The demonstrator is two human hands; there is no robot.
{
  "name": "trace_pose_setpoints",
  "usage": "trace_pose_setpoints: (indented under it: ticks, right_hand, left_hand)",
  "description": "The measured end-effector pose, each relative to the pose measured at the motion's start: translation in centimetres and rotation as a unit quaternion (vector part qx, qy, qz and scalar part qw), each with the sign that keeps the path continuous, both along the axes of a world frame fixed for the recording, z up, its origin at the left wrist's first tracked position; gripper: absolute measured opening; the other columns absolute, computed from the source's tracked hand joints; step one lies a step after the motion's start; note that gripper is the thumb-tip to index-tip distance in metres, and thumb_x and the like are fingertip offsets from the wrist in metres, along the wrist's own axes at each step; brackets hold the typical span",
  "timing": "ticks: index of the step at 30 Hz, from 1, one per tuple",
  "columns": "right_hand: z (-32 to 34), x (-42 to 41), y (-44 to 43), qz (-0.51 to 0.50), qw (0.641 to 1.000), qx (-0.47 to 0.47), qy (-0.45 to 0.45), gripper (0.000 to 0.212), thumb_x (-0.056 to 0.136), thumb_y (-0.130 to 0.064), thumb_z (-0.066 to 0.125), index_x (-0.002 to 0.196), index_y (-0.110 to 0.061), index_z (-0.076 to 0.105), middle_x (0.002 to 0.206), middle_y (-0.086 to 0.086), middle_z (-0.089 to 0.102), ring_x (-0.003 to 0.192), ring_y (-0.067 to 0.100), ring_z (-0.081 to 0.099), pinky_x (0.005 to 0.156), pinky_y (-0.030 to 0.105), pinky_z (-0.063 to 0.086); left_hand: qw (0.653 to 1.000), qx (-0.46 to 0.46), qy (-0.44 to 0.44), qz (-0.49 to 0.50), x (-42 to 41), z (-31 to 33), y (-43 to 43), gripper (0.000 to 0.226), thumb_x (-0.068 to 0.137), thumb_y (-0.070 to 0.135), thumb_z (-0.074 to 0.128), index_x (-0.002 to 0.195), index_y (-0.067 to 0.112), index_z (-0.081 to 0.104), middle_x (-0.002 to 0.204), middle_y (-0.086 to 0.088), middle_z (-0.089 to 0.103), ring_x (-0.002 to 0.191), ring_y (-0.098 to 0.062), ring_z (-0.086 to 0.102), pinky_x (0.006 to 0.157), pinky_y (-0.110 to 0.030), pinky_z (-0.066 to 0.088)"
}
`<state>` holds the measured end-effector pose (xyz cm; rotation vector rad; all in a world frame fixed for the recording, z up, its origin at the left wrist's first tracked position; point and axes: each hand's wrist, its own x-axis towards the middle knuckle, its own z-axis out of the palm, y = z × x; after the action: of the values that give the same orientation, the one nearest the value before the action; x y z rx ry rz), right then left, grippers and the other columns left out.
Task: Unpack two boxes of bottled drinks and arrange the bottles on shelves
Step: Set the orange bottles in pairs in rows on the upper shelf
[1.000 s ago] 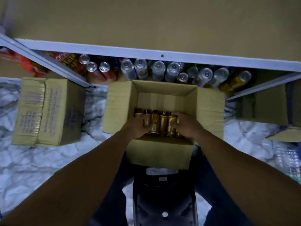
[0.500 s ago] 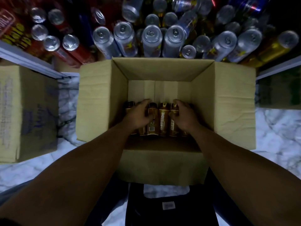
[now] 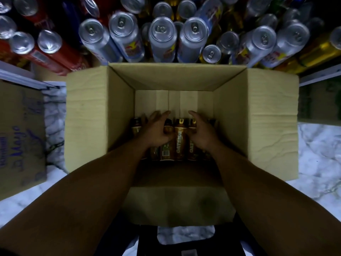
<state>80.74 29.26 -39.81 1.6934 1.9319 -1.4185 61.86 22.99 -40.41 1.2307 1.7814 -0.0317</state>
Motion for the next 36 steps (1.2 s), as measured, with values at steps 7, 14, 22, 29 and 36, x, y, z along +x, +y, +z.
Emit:
trace_pose_setpoints:
  ticks: [7, 14, 22, 29, 36]
  right_hand:
    - [0.8, 0.0, 0.4, -0.034, 0.999, 0.005, 0.037, 0.082, 0.088, -0.020, 0.077, 0.154, -0.041, 0.035, 0.147, 0.007, 0.049, 0.132, 0.025, 0.050, 0.110, 0.040, 0.040]
    - [1.7, -0.1, -0.1, -0.055, 0.997, -0.001, 0.061, 0.079, 0.085, -0.013, 0.080, 0.152, -0.034, 0.044, 0.143, 0.006, 0.053, 0.130, 0.024, 0.053, 0.106, 0.042, 0.049]
    - [1.1, 0.2, -0.8, -0.035, 0.997, -0.042, 0.060, 0.081, 0.078, -0.006, 0.084, 0.146, -0.029, 0.045, 0.140, 0.005, 0.052, 0.124, 0.024, 0.054, 0.100, 0.042, 0.051]
    - [0.7, 0.6, -1.0, -0.027, 0.996, -0.032, 0.073, 0.056, 0.087, -0.003, 0.071, 0.126, -0.037, 0.048, 0.128, 0.006, 0.052, 0.112, 0.025, 0.056, 0.092, 0.047, 0.053]
    - [2.4, 0.8, -1.1, -0.114, 0.981, -0.077, 0.137, 0.077, 0.088, -0.003, 0.074, 0.149, -0.030, 0.037, 0.139, 0.001, 0.056, 0.125, 0.020, 0.053, 0.099, 0.042, 0.049]
  left_hand:
    - [0.995, 0.038, -0.055, 0.073, 0.1, 1.0, -0.2, 0.094, 0.084, 0.053, 0.072, 0.161, 0.033, 0.022, 0.160, -0.004, 0.040, 0.151, -0.026, 0.027, 0.123, -0.061, 0.015]
    - [0.983, 0.080, -0.105, 0.124, 0.8, 2.7, -1.5, 0.091, 0.085, 0.026, 0.081, 0.160, 0.024, 0.031, 0.153, 0.000, 0.048, 0.142, -0.022, 0.042, 0.117, -0.044, 0.039]
    - [0.977, 0.095, -0.094, 0.167, 1.1, 3.3, -2.2, 0.082, 0.076, 0.022, 0.089, 0.148, 0.012, 0.050, 0.146, -0.005, 0.043, 0.120, -0.014, 0.050, 0.098, -0.023, 0.041]
    - [0.967, 0.059, -0.154, 0.195, 1.4, 3.3, -2.3, 0.069, 0.078, 0.018, 0.088, 0.136, 0.023, 0.052, 0.126, 0.001, 0.063, 0.113, -0.015, 0.062, 0.091, -0.035, 0.058]
    - [0.935, 0.059, -0.221, 0.270, 1.9, 4.5, -2.8, 0.068, 0.080, 0.005, 0.083, 0.136, 0.025, 0.050, 0.121, 0.013, 0.060, 0.110, -0.002, 0.058, 0.086, -0.021, 0.050]
